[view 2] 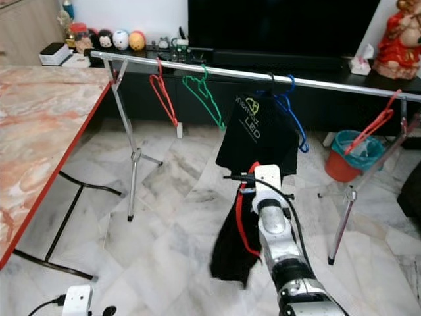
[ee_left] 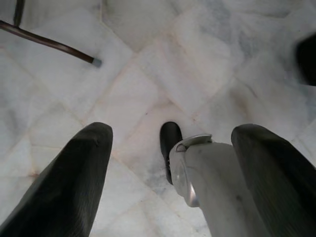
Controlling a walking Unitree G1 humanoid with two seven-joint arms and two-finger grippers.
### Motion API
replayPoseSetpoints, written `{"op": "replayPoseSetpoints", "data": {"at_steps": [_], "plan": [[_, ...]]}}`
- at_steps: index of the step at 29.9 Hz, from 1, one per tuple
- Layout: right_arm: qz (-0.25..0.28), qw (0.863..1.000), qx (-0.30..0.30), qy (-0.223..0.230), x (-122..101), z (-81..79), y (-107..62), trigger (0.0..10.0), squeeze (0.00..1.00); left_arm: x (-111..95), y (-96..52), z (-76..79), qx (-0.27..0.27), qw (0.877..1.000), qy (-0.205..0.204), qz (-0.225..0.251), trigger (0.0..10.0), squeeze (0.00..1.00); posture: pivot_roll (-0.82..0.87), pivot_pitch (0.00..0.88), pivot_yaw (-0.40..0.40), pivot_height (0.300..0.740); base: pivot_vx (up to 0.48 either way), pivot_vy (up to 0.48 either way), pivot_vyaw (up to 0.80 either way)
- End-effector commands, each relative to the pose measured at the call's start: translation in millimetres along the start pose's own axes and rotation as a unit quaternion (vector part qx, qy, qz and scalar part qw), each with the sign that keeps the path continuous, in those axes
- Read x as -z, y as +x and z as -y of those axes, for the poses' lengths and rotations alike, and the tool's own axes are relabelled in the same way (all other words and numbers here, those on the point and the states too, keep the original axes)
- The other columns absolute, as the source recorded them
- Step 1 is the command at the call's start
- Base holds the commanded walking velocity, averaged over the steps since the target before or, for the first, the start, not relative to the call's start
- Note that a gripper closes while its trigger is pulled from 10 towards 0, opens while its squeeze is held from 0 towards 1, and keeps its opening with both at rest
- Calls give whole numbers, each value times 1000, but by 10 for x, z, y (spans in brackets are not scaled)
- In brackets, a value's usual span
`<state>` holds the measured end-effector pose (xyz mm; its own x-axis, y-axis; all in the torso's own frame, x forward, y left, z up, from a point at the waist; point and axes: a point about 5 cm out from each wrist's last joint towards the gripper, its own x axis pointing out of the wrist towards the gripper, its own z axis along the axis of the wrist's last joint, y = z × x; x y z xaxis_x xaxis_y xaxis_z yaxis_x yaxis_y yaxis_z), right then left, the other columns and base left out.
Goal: Hang hanger
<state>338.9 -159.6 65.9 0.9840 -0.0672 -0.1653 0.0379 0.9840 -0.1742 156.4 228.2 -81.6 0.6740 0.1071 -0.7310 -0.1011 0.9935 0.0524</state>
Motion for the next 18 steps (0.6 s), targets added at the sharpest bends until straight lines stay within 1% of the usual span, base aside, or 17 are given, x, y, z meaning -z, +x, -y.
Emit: {"op": "replayPoseSetpoints", "data": {"at_steps": [1,2,10,18], "plan": [[-3,1000,16,2,9,105,7,10000,0,1,1,40,5,1000,0,4,10000,0,77,0,-37,740,0,-300,-769],[-4,1000,14,-4,19,97,2,10000,0,1,1,39,4,1000,-1,4,10000,0,87,0,-42,740,0,-300,-756],[8,1000,6,2,-9,52,3,10000,0,0,-2,33,-1,1000,-7,7,10000,0,107,0,-53,740,0,-298,0],[8,1000,5,-3,-2,67,2,10000,0,15,-7,42,-2,1000,-10,6,10000,0,112,0,-57,740,0,-300,0]]}}
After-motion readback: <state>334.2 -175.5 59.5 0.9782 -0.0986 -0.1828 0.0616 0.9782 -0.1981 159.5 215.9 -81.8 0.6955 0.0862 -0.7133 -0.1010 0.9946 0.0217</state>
